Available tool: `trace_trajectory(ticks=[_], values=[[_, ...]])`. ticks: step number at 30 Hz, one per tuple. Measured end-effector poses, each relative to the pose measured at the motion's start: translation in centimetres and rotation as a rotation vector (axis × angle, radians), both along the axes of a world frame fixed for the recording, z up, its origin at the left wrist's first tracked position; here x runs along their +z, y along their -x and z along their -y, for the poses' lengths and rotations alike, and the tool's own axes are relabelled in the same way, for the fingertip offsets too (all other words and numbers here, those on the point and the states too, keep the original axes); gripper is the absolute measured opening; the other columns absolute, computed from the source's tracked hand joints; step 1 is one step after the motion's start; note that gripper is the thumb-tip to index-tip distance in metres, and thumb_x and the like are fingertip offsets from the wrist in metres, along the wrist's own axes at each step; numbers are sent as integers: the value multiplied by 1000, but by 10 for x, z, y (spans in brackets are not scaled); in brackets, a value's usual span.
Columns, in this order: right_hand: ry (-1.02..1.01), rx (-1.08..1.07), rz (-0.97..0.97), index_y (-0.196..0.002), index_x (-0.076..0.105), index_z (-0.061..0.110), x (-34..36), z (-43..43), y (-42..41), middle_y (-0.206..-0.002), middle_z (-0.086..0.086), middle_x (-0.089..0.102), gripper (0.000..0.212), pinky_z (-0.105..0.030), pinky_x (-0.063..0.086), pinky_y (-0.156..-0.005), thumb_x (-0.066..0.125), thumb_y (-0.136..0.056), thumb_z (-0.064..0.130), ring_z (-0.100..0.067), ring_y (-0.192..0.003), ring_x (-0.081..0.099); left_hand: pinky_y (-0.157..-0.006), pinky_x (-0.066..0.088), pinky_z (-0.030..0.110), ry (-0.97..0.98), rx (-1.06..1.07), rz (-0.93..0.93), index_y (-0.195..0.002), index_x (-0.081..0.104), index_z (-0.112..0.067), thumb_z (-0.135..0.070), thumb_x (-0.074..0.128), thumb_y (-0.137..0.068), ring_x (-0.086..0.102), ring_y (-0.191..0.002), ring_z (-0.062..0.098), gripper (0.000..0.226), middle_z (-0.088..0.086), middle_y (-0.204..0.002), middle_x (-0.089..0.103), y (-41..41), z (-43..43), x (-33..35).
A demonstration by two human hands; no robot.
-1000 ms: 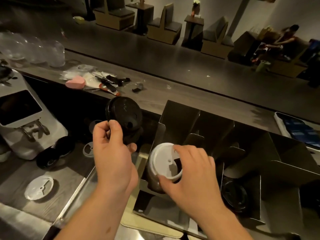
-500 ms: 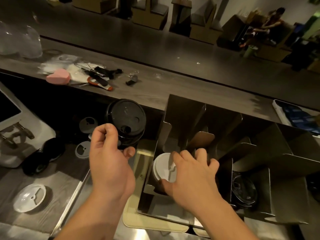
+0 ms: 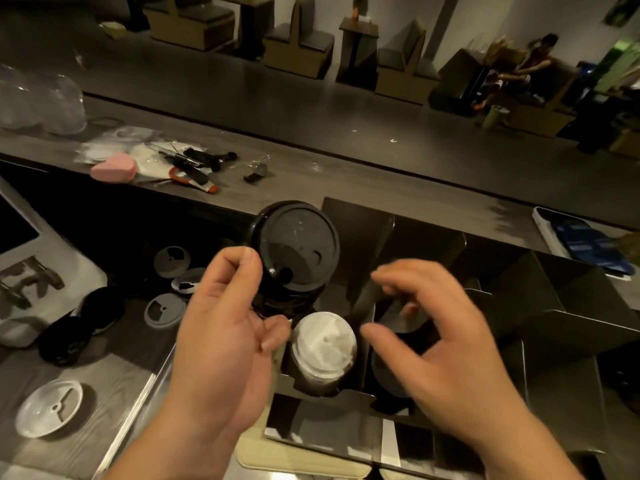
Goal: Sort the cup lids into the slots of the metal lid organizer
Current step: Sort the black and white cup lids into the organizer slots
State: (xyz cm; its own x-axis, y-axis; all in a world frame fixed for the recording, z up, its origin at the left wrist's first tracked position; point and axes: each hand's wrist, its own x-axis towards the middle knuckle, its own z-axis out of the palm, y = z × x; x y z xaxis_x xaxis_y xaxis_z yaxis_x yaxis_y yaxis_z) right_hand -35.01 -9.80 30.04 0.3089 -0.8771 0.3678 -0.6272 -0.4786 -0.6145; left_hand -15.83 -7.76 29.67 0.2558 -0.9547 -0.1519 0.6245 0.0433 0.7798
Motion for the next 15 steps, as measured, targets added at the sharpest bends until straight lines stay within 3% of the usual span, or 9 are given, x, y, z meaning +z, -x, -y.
trace_trajectory(ticks=[3, 6, 8, 15], values=[[53, 131, 107, -133, 47, 37, 23, 6, 9, -136, 21, 46, 61, -25, 51, -95, 72, -78, 38, -7, -126, 50, -39, 21, 18, -5, 49, 96, -67, 60, -26, -32, 56, -85, 26, -46, 9, 20, 12, -103, 61, 7, -7, 13], [53, 301, -28, -140, 38, 38, 36, 12, 13, -154, 23, 27, 72, -36, 40, -112, 74, -77, 37, -2, -144, 27, -42, 18, 20, -44, -149, 128, -73, 61, -21, -32, 59, -84, 27, -54, 13, 15, 13, -98, 62, 16, -15, 24], [29, 378, -99, -136, 43, 38, 41, 16, 20, -155, 25, 25, 67, -34, 32, -117, 73, -77, 36, 3, -145, 20, -43, 16, 21, -73, -286, 109, -82, 61, -18, -33, 65, -89, 34, -58, 13, 17, 12, -93, 63, 25, -20, 24], [-166, 482, -190, -131, 50, 43, 28, 20, 62, -146, 35, 32, 62, -21, 43, -103, 78, -76, 35, -1, -141, 24, -38, 18, 17, -224, -370, -30, -101, 70, -15, -31, 59, -91, 41, -62, 12, 21, 11, -95, 66, 52, -25, 7]])
